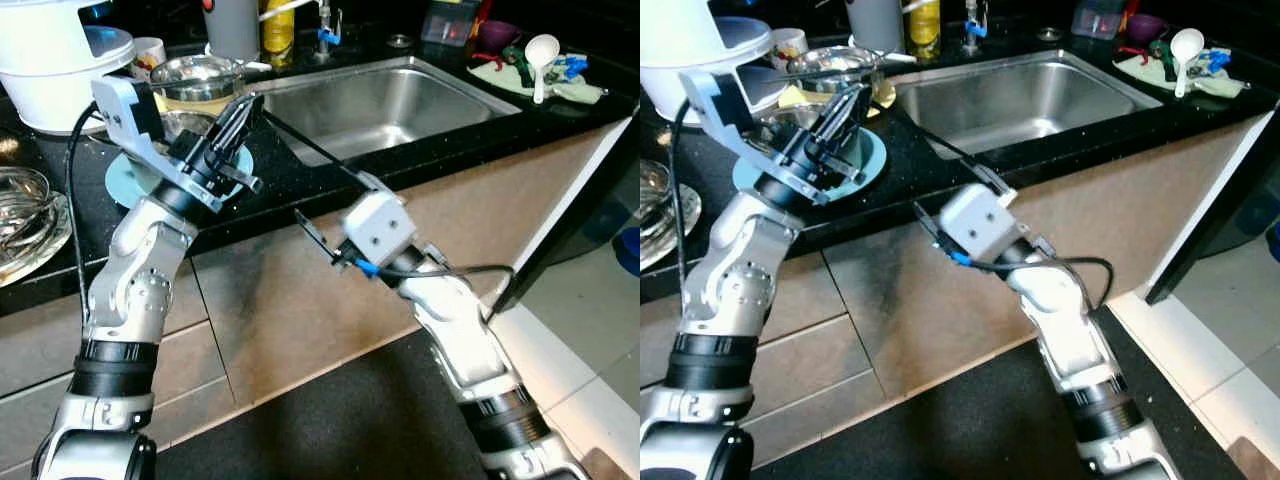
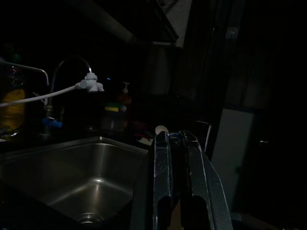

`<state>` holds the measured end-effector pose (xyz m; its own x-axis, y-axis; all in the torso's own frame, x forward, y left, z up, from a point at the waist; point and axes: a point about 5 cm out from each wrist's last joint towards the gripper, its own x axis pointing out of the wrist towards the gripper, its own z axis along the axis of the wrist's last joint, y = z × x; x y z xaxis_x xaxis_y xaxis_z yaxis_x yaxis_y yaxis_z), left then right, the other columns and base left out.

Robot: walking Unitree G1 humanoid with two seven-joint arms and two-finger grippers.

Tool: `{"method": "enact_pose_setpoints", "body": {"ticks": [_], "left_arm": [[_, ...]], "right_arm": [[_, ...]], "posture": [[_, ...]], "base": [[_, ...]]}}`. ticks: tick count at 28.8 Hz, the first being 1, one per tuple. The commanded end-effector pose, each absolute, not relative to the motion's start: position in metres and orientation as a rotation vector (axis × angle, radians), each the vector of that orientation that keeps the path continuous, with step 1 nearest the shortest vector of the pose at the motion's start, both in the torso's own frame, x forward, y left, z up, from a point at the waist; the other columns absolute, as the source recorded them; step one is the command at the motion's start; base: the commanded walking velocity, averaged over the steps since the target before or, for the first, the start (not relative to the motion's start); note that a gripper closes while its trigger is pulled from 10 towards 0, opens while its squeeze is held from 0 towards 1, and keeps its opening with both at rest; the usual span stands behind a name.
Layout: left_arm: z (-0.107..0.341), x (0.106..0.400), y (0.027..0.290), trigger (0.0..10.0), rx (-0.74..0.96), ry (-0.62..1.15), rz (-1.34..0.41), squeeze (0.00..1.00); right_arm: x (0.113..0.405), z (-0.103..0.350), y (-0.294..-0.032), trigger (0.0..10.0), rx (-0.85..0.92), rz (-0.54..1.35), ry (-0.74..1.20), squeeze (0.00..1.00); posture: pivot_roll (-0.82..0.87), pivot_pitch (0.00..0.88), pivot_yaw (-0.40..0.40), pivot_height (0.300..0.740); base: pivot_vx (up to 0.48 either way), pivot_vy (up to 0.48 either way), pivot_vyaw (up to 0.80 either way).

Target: Kitchen organization

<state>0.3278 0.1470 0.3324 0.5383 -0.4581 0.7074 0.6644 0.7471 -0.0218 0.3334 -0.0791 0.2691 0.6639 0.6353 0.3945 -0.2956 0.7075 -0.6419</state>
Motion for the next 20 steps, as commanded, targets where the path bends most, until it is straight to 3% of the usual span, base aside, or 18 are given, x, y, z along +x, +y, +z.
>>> {"method": "enact_pose_setpoints", "body": {"ticks": [1,12,20], "left_arm": [[0.336,0.327,0.145,10.0,-0.310,-0.748,-0.706,0.00],[0.336,0.323,0.140,10.0,-0.306,-0.729,-0.768,0.00],[0.336,0.320,0.141,10.0,-0.284,-0.720,-0.791,0.00]], "right_arm": [[0.335,0.270,-0.074,10.0,-0.605,0.559,-0.671,0.00],[0.355,0.288,-0.073,10.0,-0.702,0.456,-0.726,0.00],[0.374,0.278,-0.087,10.0,-0.725,0.376,-0.612,0.00]], "posture": [[-0.10,0.196,0.021,0.740],[-0.10,0.199,0.017,0.740],[-0.10,0.198,0.013,0.740]], "base": [[0.000,0.000,0.00],[0.000,0.000,0.00],[0.000,0.000,0.00]]}}
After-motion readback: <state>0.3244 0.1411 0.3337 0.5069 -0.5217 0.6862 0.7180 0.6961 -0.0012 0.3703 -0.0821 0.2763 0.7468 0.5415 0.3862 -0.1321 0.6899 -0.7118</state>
